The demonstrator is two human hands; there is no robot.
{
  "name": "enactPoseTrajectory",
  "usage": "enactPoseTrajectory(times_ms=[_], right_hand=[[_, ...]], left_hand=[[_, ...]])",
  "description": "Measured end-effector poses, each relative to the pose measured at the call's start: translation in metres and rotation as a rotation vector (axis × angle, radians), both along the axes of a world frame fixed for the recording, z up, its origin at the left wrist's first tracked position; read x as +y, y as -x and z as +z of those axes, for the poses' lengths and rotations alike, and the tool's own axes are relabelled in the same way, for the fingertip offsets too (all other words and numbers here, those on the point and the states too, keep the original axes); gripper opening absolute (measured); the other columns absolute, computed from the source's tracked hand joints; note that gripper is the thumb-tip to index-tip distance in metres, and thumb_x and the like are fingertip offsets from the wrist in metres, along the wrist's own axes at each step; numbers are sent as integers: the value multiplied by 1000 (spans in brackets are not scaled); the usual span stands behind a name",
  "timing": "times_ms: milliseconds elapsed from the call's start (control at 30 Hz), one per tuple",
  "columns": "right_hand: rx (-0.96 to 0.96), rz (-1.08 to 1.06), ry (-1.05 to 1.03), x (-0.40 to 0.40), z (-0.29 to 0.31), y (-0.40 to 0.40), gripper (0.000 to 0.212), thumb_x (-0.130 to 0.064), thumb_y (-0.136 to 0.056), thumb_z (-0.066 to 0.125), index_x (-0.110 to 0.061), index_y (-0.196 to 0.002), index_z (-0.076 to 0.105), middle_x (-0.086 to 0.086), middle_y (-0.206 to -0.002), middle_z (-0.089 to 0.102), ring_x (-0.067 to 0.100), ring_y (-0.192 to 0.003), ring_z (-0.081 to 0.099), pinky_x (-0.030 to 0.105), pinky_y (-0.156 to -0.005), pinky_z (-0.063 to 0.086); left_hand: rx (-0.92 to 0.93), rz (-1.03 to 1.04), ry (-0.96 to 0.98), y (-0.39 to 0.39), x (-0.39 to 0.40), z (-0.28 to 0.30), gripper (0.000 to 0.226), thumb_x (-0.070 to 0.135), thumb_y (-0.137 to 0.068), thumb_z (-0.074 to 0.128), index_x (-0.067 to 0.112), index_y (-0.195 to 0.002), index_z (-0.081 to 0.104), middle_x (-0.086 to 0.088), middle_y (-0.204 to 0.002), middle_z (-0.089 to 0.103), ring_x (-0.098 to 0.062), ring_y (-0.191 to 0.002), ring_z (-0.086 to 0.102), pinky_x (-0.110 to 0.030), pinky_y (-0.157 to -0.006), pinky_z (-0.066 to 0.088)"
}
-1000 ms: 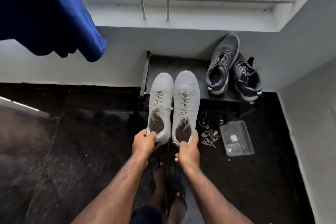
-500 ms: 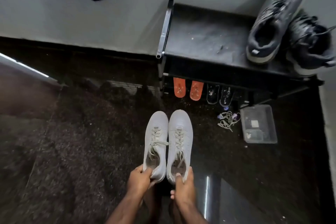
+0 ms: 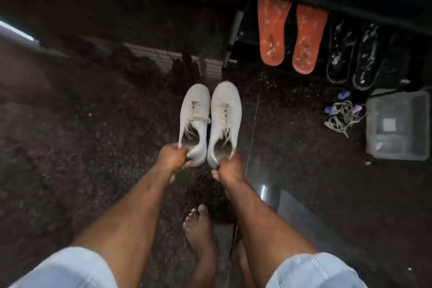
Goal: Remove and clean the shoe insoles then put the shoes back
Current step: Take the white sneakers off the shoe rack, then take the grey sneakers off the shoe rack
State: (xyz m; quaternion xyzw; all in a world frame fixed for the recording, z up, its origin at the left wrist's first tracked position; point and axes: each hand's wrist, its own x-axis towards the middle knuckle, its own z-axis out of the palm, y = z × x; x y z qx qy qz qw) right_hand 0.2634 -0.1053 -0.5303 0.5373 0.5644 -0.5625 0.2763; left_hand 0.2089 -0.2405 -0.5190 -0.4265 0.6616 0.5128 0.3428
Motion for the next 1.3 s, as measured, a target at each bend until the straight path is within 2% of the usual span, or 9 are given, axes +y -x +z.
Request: enactPoseTrajectory(times_ms=[233,333,467,533,633,733,833,1000,1300], right_hand=[[73,-13,-27,-9,-68,47,44,-28,-93,50,-31,-137,46,10,-120,62,27,-81,68,26,-49,52],[19,-9,-37,-9,-79,56,47,-26,-98,48,-28,-144,37,10,-110,63,23,-67,65,32,-52,56],[-81,141,35,-6,-75,58,65,-23,-101,45,-35,-154,11,2,-135,49,27,-105,62,29,-50,57],[-63,409,-71,-6,-71,55,66,-30,-97,45,-34,-154,12,2,-136,51,30,-110,62,40,-70,61],[1,641,-276,-1,-64,49,56,-39,-88,45,-27,-142,38,5,-128,62,30,-112,61,44,-95,52],[89,772,-382,2,-18,51,55,-20,-85,45,-18,-140,42,10,-131,58,31,-119,57,41,-98,50],[145,1006,-427,8,30,52,68,-10,-87,46,-10,-151,25,14,-153,33,32,-139,35,41,-113,36],[235,1211,-669,20,134,63,68,-24,-87,53,-11,-149,27,13,-155,30,31,-143,26,48,-109,37],[349,1178,-883,53,337,71,66,-31,-92,52,-11,-150,27,9,-156,30,26,-146,22,50,-113,32]], left_hand=[[118,-73,51,42,-13,-63,29,-10,-92,48,9,-101,68,-13,-98,70,-25,-78,67,-32,-66,60],[140,-141,49,56,-21,-79,45,-9,-91,50,10,-131,59,-10,-112,68,-26,-87,68,-40,-75,62],[118,-507,136,61,-29,-76,55,10,-91,55,22,-145,48,-7,-126,65,-29,-101,67,-39,-87,54],[125,-664,204,54,-26,-67,61,19,-96,52,19,-154,32,-6,-145,51,-27,-127,54,-36,-105,42],[168,-822,274,40,-18,-54,75,18,-97,52,12,-159,11,-13,-165,17,-30,-149,26,-40,-120,26],[243,-970,328,28,-8,-29,75,20,-95,51,11,-158,10,-11,-166,10,-32,-150,20,-46,-121,25],[328,-1159,439,24,6,10,72,23,-98,49,10,-158,10,-12,-166,9,-35,-151,13,-52,-120,24],[462,-1355,645,30,37,113,73,29,-97,45,9,-158,9,-11,-166,12,-34,-152,11,-56,-120,20],[559,-1510,769,37,86,325,89,33,-99,50,10,-157,-13,-7,-165,-17,-29,-153,-12,-53,-124,6]])
